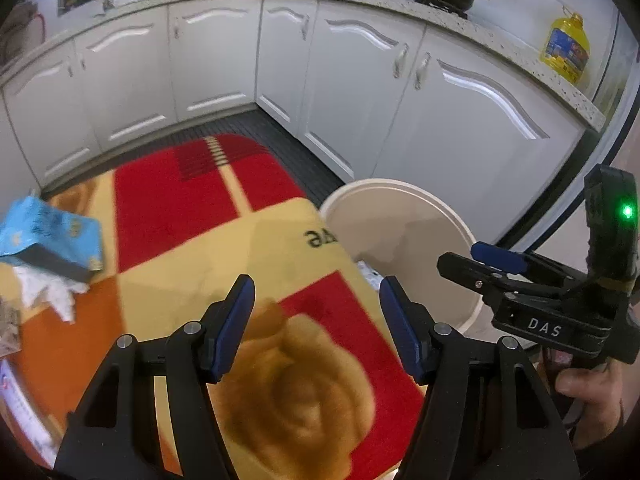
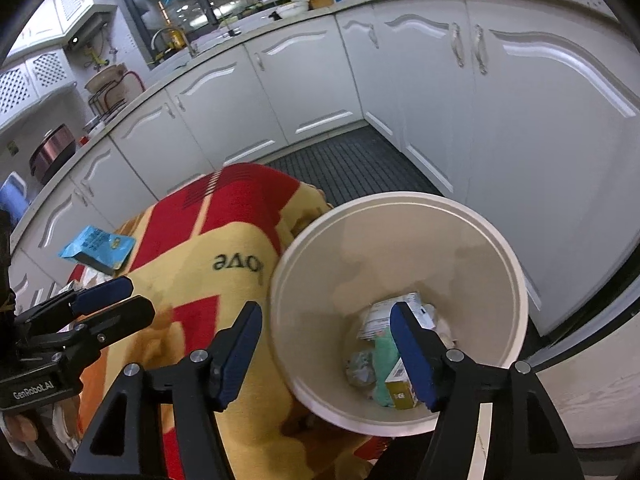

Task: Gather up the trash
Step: 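Move both open grippers back over the remaining trash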

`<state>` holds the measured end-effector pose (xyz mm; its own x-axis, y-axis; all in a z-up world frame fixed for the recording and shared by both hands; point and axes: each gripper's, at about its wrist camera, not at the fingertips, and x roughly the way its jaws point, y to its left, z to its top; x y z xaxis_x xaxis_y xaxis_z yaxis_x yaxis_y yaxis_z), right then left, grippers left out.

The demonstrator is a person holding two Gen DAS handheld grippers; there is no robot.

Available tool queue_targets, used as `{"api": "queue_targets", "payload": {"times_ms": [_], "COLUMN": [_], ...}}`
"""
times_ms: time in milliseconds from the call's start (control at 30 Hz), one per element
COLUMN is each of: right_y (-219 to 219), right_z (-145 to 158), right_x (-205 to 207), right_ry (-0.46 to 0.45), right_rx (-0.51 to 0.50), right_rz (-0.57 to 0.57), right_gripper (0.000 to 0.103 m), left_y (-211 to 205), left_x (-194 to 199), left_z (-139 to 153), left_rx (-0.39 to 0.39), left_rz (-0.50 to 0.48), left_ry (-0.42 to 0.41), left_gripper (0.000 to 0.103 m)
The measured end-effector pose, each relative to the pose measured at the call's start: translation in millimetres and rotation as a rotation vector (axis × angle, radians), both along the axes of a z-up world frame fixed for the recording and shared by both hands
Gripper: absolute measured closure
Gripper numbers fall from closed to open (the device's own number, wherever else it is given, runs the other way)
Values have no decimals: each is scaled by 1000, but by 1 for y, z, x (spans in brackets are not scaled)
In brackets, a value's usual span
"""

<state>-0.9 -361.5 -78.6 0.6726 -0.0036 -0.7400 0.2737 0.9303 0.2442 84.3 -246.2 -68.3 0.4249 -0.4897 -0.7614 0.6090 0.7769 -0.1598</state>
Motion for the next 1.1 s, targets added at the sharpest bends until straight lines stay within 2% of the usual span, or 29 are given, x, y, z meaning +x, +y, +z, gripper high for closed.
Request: {"api": "queue_targets", "payload": {"times_ms": [233, 667, 867, 967, 1100], "right_y": [36, 119, 151, 162, 176], "right_z": [13, 18, 14, 12, 9], "right_x": [7, 35, 48, 53, 60], "right_ry": [-23, -23, -9, -2, 4], "right_rx": [-14, -22, -19, -13, -7], "right_rz": [68, 253, 322, 345, 375], "right_gripper": [37, 33, 33, 29, 28], "left_y": [37, 138, 197, 223, 246], "left_x": [-6, -6, -2, 4, 20], "left_z": [9, 10, 3, -5, -19], "left_rx": [7, 7, 22, 23, -26], "left_rz": [67, 236, 340, 397, 471], "left_ry": [-48, -31, 14, 57, 130], "left_gripper": [39, 39, 39, 35, 34]}}
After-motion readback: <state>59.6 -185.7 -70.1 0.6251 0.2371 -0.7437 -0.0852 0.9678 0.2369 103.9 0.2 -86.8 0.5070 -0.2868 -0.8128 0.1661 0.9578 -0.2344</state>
